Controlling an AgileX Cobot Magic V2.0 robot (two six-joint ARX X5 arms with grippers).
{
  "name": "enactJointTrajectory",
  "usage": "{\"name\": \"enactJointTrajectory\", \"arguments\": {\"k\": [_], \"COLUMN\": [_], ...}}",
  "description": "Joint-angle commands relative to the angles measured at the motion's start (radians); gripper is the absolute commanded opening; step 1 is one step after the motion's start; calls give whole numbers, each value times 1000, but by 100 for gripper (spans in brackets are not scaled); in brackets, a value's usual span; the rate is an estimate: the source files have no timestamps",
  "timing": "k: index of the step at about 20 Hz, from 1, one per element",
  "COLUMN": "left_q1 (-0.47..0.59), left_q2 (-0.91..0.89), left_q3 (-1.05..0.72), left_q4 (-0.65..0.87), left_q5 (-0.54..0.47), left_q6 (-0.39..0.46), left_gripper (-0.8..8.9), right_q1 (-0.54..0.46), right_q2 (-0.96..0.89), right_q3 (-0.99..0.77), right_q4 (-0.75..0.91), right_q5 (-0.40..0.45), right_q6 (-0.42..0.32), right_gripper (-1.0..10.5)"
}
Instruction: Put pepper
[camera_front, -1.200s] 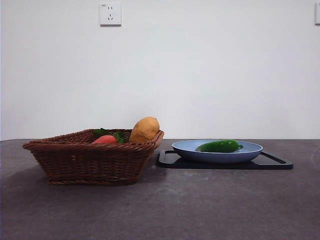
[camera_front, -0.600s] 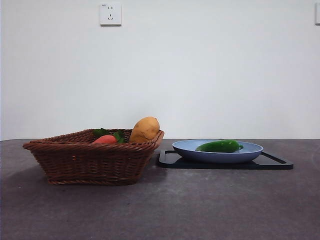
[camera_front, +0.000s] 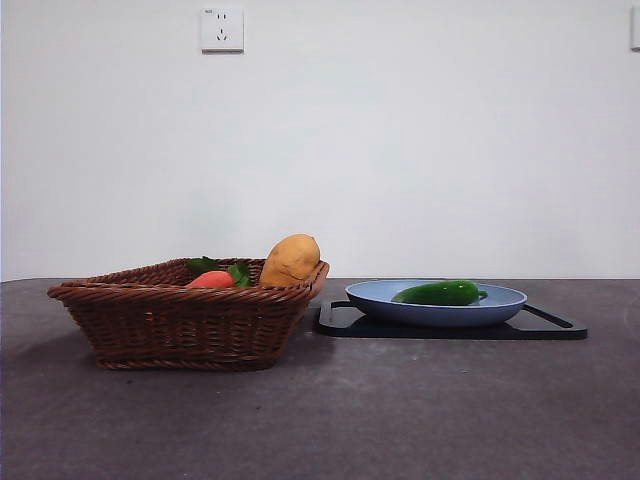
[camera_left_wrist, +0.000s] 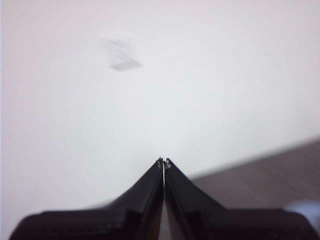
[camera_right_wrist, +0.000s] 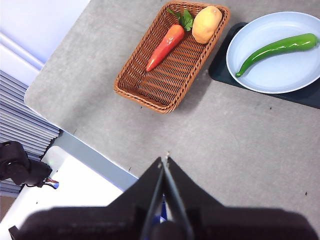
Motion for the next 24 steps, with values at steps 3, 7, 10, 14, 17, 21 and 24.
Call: {"name": "enactJointTrajectory", "arguments": {"k": [3,7,10,14,17,21,24], "left_q1": [138,207,231,239,239,239,239], "left_q2": [-192,-360,-475,-597,-643,-663,-663], "left_q3": [-297,-578,-760,-946,-1043,-1137,-1175], "left_q4": [272,372,379,377,377,380,380], "left_q5": [-53,-47,-44,-43,-43,-43,-43], "left_q6": [58,15,-41,-98,-139,-146,-172], "left_gripper": [8,8,8,8,8,8,8], "right_q1": [5,5,5,5,5,5,5], "right_q2": [8,10,11,11,11,11,10], "right_q3": [17,17,17,17,17,17,17], "right_q4": [-15,-15,-15,-15,-15,-15,-15], "right_q5": [3,3,3,3,3,3,3], "right_q6": [9,9,9,9,9,9,9], "right_gripper": [11,11,11,11,11,11,11]}}
